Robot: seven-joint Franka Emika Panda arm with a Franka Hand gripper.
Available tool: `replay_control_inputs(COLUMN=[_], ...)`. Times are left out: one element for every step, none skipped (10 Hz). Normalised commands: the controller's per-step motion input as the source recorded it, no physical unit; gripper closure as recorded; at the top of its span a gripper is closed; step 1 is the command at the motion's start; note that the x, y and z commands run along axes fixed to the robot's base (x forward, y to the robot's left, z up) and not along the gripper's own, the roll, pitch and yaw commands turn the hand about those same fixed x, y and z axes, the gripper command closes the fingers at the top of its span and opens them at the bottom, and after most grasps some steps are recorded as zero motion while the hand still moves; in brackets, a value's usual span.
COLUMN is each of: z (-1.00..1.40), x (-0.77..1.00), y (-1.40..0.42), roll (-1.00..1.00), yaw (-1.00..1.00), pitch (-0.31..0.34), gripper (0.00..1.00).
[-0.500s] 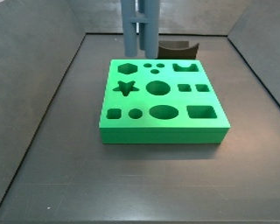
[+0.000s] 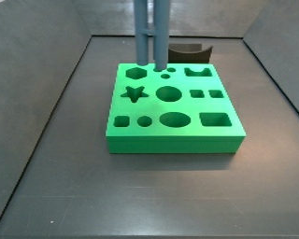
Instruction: Insert the 3 prong object.
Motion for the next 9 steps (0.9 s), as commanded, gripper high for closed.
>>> replay_control_inputs(z=[-0.59, -0.59, -0.61, -0.44, -0.32, -0.26, -0.19, -0.21, -0.19], x=[0.33, 0.43, 0.49, 0.44, 0.36, 0.36, 0.31, 0.25, 0.18], y=[0.83, 0.83, 0.72, 0.33, 0.25, 0.23, 0.24, 0.24, 0.21], roll=[0.0, 0.02, 0.11, 0.11, 0.05, 0.02, 0.05, 0.12, 0.14], yaw=[-0.19, -0.14, -0.19, -0.63, -0.78, -0.8, -0.79, -0.74, -0.75], pitch=[0.0, 0.007, 0.05, 0.034, 0.0, 0.0, 0.0, 0.034, 0.046], gripper=[1.0, 1.0, 1.0, 1.0, 1.0, 1.0, 1.0, 1.0, 1.0])
